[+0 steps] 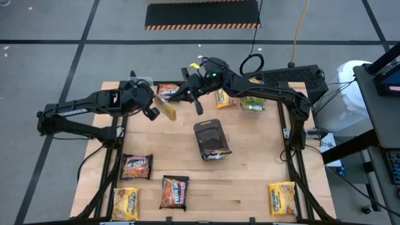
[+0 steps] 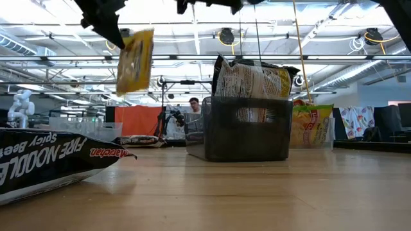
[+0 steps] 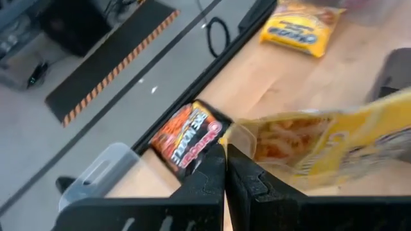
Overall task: Sort Maruchan noodles
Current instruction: Put the bottom middle yellow noodle pack into the left transparent bin
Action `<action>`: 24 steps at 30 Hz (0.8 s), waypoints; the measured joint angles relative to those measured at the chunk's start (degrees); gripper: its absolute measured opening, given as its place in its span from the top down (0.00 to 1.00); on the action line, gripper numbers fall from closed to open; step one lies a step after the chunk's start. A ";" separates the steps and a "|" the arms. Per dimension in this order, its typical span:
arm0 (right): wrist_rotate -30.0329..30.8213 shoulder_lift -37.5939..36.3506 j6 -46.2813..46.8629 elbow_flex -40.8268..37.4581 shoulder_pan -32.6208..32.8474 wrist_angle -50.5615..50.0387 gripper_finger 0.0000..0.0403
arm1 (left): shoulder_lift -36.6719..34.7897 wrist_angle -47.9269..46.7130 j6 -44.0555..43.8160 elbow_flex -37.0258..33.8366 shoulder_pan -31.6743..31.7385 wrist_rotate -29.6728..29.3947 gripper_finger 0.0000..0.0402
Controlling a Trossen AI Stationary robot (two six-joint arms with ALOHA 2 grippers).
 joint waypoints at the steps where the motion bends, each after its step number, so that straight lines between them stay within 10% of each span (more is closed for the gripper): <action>1: 0.04 -0.88 -0.01 0.00 0.00 -0.40 1.00 | 0.00 -0.20 -0.57 0.00 0.54 -0.06 1.00; 24: 0.28 -22.55 -3.67 -0.07 -0.07 -25.23 1.00 | -0.04 4.97 -7.74 0.04 18.24 -0.63 1.00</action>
